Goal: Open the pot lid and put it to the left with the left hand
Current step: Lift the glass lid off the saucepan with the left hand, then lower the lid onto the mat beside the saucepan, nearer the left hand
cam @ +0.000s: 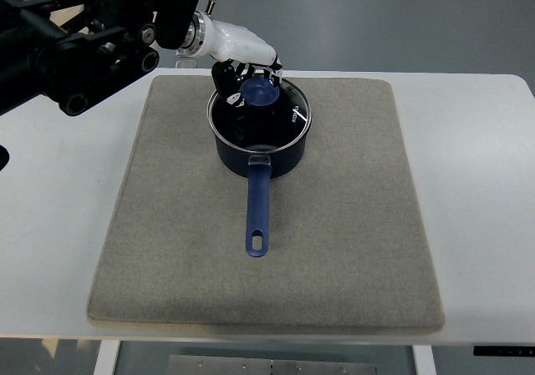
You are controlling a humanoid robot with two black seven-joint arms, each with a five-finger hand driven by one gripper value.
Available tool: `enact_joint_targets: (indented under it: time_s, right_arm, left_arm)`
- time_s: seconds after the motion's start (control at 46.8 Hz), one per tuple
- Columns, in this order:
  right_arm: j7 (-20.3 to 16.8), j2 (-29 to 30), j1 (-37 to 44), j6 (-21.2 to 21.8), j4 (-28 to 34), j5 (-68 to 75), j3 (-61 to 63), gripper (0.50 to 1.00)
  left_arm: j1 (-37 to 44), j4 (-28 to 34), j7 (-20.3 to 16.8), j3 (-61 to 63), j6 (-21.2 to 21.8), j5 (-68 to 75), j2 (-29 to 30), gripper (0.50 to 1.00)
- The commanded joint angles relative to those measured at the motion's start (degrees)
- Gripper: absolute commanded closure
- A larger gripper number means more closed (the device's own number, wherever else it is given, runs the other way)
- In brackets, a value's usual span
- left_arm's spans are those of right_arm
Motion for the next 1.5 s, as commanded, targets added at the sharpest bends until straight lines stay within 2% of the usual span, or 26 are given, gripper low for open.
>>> enact_joint_targets:
  time_s: [0.0, 0.534, 0.812, 0.94, 1.132, 1.474]
  right_arm:
    - [0.01, 0.0, 0.0, 0.0, 0.01, -0.06, -0.08, 0.585]
    - [0.01, 0.0, 0.0, 0.0, 0.01, -0.06, 0.01, 0.585]
    - [0.01, 0.0, 0.0, 0.0, 0.01, -0.06, -0.08, 0.585]
    - [0.01, 0.0, 0.0, 0.0, 0.01, -0.06, -0.08, 0.585]
    - [0.01, 0.0, 0.0, 0.0, 0.01, 0.03, -0.08, 0.585]
    - [0.01, 0.0, 0.0, 0.0, 0.01, 0.03, 0.01, 0.585]
  left_arm:
    - [0.0, 0.01, 0.0, -0.38, -0.09, -0.35, 0.06, 1.0]
    - [0.26, 0.01, -0.08, -0.73, -0.52, -1.84, 1.03, 1.0]
    - [0.0, -0.51, -0.09, -1.08, -0.61, -2.02, 3.84, 1.0]
    - [-0.26, -0.69, -0.08, -1.78, -1.4, -2.02, 5.77, 1.0]
    - [-0.53, -0.95, -0.09, -4.68, -4.83, -2.11, 9.55, 1.0]
    - [0.26, -1.57, -1.14, -4.25, -4.57, -1.84, 18.25, 1.0]
